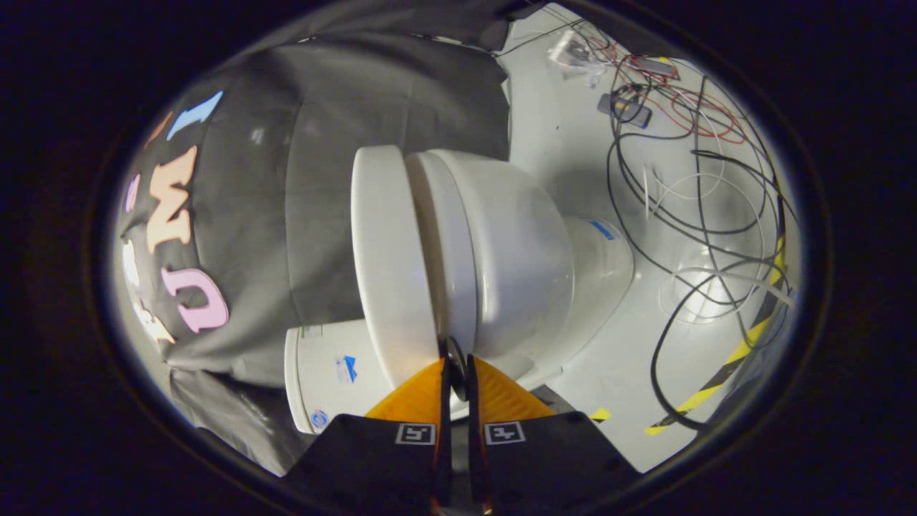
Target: Open the toilet lid.
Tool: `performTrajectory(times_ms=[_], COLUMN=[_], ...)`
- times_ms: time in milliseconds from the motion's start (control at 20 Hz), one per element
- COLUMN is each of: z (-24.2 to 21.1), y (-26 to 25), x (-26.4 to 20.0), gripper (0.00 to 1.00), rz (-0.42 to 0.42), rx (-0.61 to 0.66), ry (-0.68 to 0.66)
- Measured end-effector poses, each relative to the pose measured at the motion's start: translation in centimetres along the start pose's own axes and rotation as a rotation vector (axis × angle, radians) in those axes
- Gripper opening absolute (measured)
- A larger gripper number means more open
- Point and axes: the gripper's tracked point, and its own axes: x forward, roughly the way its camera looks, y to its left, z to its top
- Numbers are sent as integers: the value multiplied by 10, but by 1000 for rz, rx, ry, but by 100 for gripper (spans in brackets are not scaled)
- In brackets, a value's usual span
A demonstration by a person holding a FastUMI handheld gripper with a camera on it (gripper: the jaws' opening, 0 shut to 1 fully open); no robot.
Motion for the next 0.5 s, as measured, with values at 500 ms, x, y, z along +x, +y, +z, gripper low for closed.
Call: performTrajectory(times_ms=[500], z=[9], y=[-4], x=[-4], gripper=[7], rz=[-133], rx=[-167], ry=[-113])
